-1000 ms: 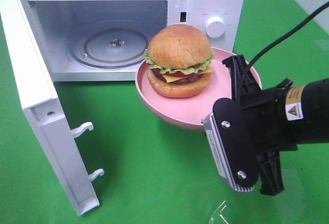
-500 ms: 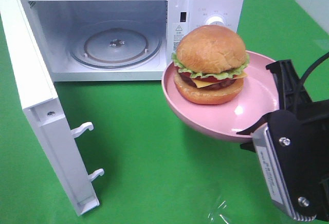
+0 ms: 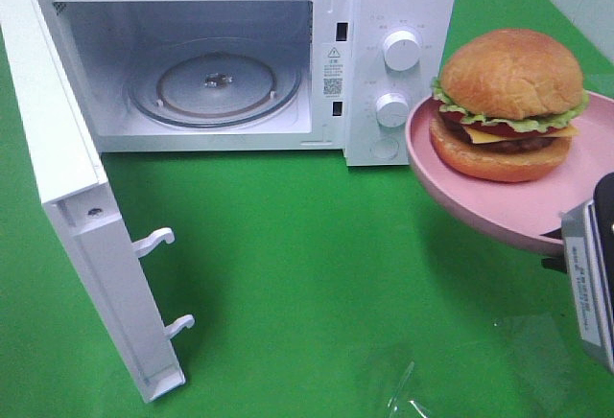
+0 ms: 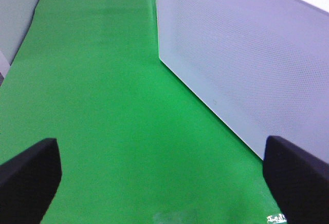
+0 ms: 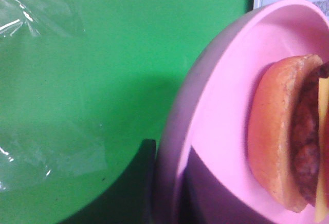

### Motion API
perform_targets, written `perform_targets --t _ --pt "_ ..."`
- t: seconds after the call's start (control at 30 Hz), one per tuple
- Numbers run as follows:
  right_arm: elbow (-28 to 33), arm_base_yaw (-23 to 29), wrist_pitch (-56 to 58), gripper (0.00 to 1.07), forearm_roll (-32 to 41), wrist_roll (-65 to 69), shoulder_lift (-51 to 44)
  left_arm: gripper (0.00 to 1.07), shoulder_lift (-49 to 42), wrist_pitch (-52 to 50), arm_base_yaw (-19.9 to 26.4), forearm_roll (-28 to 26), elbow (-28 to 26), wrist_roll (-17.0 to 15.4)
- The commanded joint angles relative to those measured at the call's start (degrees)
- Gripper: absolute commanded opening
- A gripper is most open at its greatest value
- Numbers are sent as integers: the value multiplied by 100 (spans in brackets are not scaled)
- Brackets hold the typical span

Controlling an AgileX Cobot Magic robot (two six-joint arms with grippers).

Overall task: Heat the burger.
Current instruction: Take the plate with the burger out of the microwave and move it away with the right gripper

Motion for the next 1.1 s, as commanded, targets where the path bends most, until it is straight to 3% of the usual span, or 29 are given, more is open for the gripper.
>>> perform_targets --t 0.03,0.13,0.37,0.7,1.1 --pt "-40 -29 143 0 -544 584 -92 100 -109 -6 11 -11 23 -6" --pt "-40 -29 556 0 -1134 1541 -92 100 -109 -6 11 -11 23 -6" --pt "-17 -29 968 0 -1719 3025 -92 100 -109 -6 11 -11 23 -6" --pt "6 -29 1392 0 -2017 4314 -34 100 -109 -6 11 -11 23 -6" --pt "258 -29 1536 0 -2372 5781 716 100 -109 -6 11 -11 23 -6"
